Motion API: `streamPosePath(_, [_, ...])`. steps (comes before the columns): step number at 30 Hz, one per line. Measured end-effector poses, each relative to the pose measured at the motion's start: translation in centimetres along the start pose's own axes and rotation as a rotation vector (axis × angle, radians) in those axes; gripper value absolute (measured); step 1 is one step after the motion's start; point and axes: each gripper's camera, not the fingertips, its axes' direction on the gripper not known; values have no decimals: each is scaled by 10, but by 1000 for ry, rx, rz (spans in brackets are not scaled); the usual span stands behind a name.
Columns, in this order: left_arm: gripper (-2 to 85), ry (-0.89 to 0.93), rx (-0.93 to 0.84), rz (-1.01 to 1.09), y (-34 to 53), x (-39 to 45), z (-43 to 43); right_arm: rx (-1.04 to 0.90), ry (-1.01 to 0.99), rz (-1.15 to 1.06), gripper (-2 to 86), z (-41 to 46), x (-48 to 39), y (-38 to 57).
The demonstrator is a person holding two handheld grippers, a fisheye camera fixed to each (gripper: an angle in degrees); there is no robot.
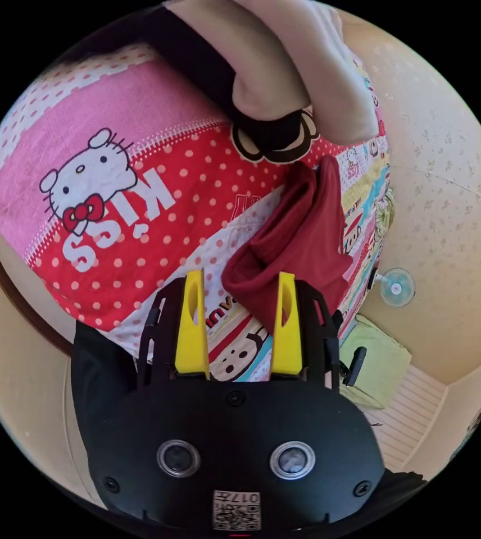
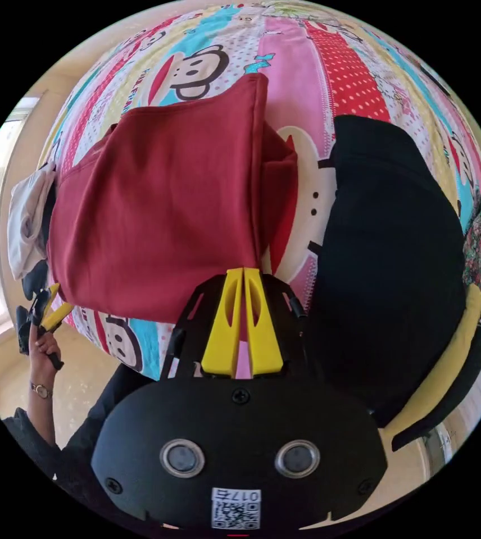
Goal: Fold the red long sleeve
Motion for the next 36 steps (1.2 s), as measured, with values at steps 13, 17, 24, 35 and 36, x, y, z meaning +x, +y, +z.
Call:
streamPosePath(13, [61,217,0,244,35,90,-16,68,4,-235,6,21,-80,43])
streamPosePath(17, [56,148,-120,647,91,216,18,121,-227,-122,6,-16,-18,85])
streamPosePath(24, [85,179,-468,890,176,285,113,19,-449,9,9,-25,109,174])
streamPosePath(35, [197,32,-478,308,75,133,161,129,-1183,355,156,-40,277,234])
streamPosePath(36, [189,30,-549,279,76,127,175,143,-1246,392,168,-37,280,234])
